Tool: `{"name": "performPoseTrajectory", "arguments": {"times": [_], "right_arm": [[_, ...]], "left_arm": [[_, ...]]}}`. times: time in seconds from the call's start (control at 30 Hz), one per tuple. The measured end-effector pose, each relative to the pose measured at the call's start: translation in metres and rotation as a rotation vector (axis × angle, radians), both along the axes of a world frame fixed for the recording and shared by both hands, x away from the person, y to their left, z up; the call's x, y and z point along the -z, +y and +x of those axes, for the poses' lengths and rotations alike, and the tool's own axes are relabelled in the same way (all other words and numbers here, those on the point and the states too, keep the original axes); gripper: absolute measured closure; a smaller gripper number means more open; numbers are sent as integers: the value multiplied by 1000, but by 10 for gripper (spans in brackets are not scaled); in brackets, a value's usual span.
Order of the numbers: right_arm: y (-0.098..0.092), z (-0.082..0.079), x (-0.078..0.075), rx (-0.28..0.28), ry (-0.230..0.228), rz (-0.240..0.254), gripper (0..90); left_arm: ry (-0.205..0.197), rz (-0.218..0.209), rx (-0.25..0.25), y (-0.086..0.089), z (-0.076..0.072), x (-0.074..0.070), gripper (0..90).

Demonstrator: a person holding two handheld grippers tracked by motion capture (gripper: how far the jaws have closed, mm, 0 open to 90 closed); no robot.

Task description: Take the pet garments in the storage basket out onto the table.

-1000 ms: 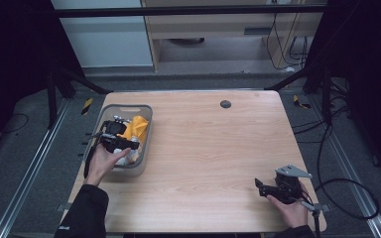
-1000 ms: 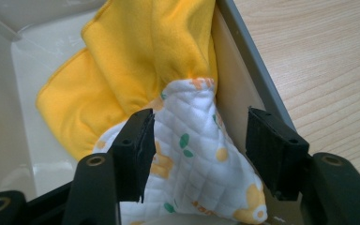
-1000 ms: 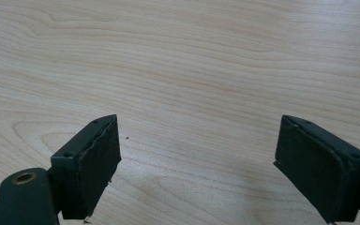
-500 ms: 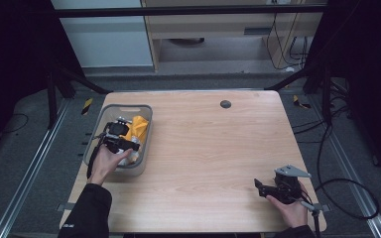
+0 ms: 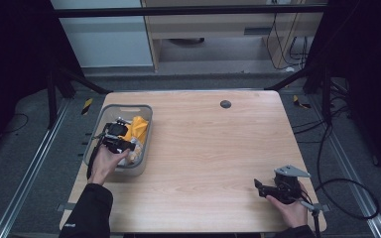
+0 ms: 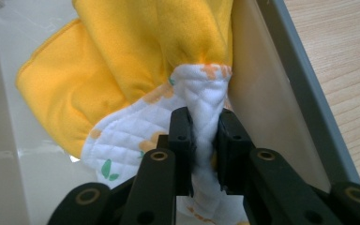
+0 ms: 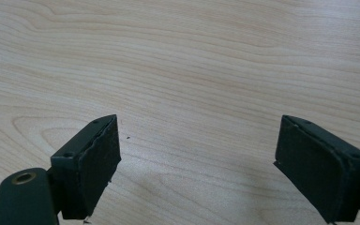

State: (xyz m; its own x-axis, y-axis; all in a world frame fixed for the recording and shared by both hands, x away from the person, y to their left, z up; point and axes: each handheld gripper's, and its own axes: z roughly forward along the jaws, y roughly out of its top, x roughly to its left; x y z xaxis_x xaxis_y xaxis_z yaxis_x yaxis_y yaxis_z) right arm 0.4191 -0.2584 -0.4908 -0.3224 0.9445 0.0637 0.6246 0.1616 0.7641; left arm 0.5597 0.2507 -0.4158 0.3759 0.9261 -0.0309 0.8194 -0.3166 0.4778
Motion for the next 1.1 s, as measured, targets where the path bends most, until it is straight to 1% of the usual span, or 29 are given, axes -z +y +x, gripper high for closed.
{"name": "performPoseTrajectory", "arguments": {"times": [0.17, 0.37, 0.6, 0.63, 0.7, 0.77, 0.8, 0.83, 0.93, 1.1], "right_arm": [[0, 0, 1, -1, -2, -7, 141], [0, 0, 1, -2, 0, -7, 141], [0, 0, 1, -5, -2, -10, 141], [0, 0, 1, -5, -2, -10, 141], [0, 1, 1, -3, 0, -8, 141], [0, 1, 1, -3, 0, -11, 141], [0, 1, 1, -3, 0, -11, 141], [0, 1, 1, -2, 0, -11, 141], [0, 0, 1, -5, -2, -11, 141], [0, 0, 1, -5, -3, -12, 141]], "left_arm": [[2, -3, -1, 3, -2, -2, 819], [-18, -12, -9, 11, -8, -12, 829], [-57, -30, -8, 18, -16, -30, 835], [-57, -30, -8, 18, -16, -30, 835], [-74, -34, -7, 19, -19, -39, 836], [-84, -35, -4, 19, -21, -44, 836], [-84, -35, -4, 19, -21, -44, 835], [-93, -35, -1, 19, -23, -48, 836], [-101, -29, 12, 19, -26, -55, 836], [-117, -34, 31, 20, -30, -66, 836]]}}
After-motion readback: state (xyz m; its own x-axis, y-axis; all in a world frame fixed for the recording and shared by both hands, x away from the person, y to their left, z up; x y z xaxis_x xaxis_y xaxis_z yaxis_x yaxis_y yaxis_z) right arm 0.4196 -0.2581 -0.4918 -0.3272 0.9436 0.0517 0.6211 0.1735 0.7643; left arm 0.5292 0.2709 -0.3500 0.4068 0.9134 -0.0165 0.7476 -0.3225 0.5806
